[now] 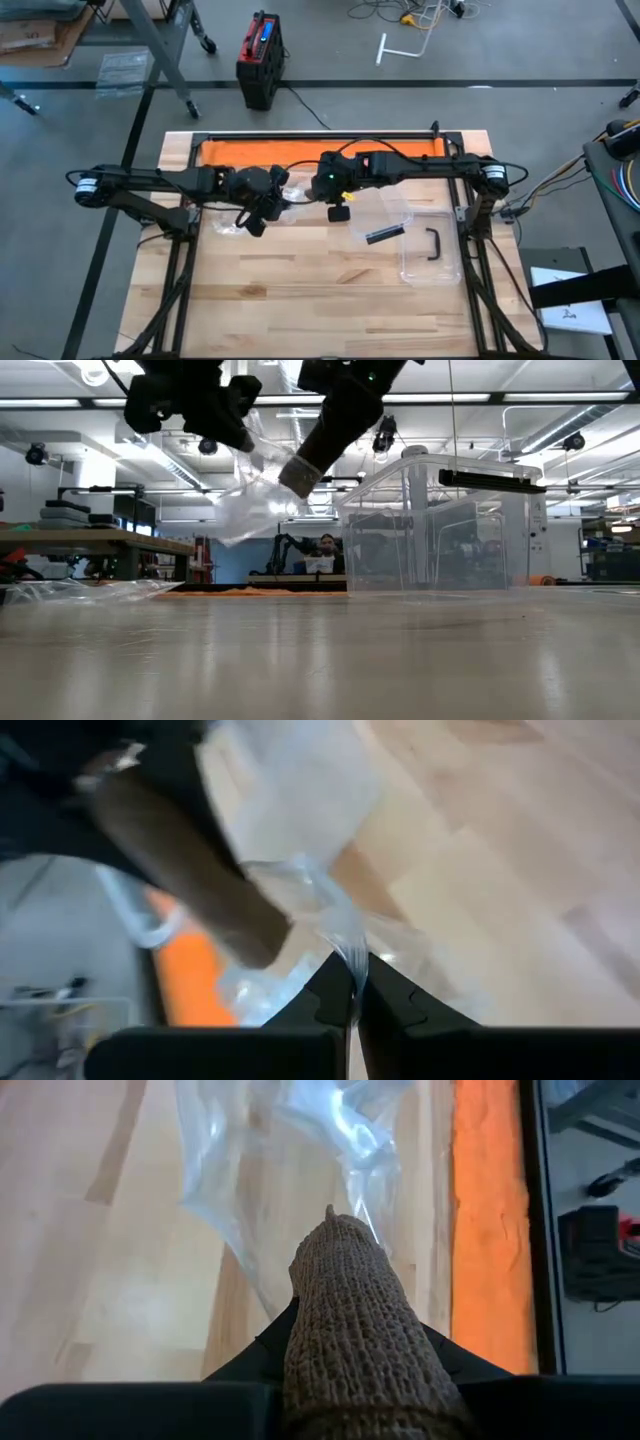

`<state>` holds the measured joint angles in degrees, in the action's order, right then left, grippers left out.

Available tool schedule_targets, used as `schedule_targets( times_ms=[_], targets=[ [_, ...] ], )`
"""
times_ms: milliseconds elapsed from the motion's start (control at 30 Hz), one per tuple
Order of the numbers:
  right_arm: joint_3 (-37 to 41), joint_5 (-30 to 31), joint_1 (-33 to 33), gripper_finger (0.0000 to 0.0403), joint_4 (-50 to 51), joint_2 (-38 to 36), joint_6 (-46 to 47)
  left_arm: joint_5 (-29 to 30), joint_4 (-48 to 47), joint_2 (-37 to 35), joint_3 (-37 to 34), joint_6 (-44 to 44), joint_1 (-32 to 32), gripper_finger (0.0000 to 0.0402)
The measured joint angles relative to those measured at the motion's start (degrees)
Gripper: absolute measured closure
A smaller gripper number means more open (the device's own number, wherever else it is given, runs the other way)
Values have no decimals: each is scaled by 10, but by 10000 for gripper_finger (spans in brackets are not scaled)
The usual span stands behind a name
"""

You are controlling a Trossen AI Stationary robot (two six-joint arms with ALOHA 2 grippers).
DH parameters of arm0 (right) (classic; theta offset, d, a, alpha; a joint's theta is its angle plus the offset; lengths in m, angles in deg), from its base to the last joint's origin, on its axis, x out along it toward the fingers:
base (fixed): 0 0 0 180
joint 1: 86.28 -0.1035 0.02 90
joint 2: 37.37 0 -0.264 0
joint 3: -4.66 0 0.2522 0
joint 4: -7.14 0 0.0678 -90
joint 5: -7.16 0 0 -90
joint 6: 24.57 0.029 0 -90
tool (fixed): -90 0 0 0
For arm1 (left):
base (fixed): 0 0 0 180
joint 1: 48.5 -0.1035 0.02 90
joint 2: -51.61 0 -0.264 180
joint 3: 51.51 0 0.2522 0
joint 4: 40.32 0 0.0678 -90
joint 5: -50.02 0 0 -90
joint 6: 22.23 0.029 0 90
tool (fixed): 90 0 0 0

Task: Roll bandage
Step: Put the rolled brown bandage into the transparent zip bag

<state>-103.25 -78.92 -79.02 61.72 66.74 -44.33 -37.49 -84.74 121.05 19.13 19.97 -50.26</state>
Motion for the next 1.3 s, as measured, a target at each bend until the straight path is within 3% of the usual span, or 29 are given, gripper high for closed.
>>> schedule_targets(
  times_ms=[233, 567, 833, 1000, 1300],
  targets=[
    [-3, -84, -1, 319, -45, 0, 9, 30, 46, 64, 2, -11, 0, 401],
    [-2, -91, -1, 319, 28, 0, 38, 56, 84, 117, 23, 38, -3, 401],
    [-2, -130, -4, 318, 45, 0, 32, 84, 109, 125, 44, 60, -17, 401],
    [-7, -150, -8, 319, 34, -1, 32, 157, 117, 118, 65, 81, -18, 401],
    [-55, -118, -6, 315, 34, -8, 51, 144, 100, 71, 82, 64, -11, 401]
  ],
)
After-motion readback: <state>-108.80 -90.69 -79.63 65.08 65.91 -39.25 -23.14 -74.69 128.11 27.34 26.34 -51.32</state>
